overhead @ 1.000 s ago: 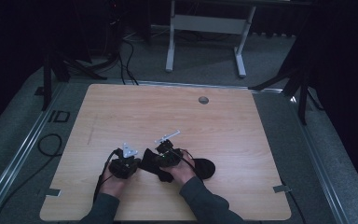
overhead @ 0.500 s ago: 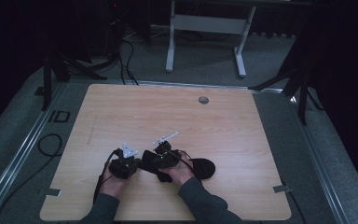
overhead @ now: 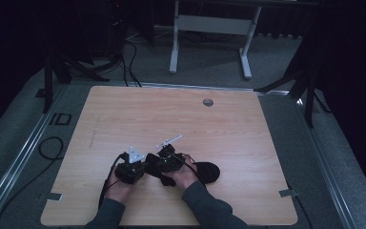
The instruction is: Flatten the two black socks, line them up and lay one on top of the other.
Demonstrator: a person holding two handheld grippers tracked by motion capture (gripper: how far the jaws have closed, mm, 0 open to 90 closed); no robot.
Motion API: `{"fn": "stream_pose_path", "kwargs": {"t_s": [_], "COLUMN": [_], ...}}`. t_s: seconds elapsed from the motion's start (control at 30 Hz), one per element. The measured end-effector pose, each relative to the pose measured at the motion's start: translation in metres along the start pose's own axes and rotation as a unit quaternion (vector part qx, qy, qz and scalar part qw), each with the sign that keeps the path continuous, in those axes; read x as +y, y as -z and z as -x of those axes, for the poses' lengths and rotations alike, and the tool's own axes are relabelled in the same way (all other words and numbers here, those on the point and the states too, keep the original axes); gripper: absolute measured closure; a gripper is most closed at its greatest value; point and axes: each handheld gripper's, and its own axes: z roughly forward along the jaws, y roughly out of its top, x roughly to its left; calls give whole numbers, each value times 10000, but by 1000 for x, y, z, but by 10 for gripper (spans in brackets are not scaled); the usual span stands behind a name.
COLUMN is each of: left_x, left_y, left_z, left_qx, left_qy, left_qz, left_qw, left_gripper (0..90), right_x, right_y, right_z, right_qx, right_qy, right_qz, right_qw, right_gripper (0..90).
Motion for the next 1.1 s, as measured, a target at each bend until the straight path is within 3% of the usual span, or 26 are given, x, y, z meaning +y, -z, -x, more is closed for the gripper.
{"fn": "stream_pose_path", "kwargs": {"t_s": [0.17, 0.27, 0.43, 0.7, 0.87, 1.1], "left_x": [0, 1, 0, 0, 0, 0], "left_y": [-1, -1, -1, -1, -1, -1], "left_z": [2, 2, 2, 2, 2, 2], "left_qx": [47, 37, 36, 36, 34, 20], "left_qy": [-51, -46, -39, -41, -31, -24], "left_qz": [-46, -49, -54, -59, -56, -59], "left_qw": [10000, 10000, 10000, 10000, 10000, 10000], "left_gripper": [899, 899, 900, 900, 900, 900], "right_x": [1, 1, 2, -8, -25, -56], "right_y": [2, 10, 38, 85, 104, 115], "right_z": [0, -2, 2, 21, 37, 64], "right_qx": [122, 24, -186, -674, -962, -1253], "right_qy": [47, 211, 494, 578, 464, 35], "right_qz": [-15, -11, 146, 292, 318, 235], "right_qw": [9999, 9998, 9985, 9956, 9938, 9918], "right_gripper": [734, 699, 679, 680, 680, 691]}}
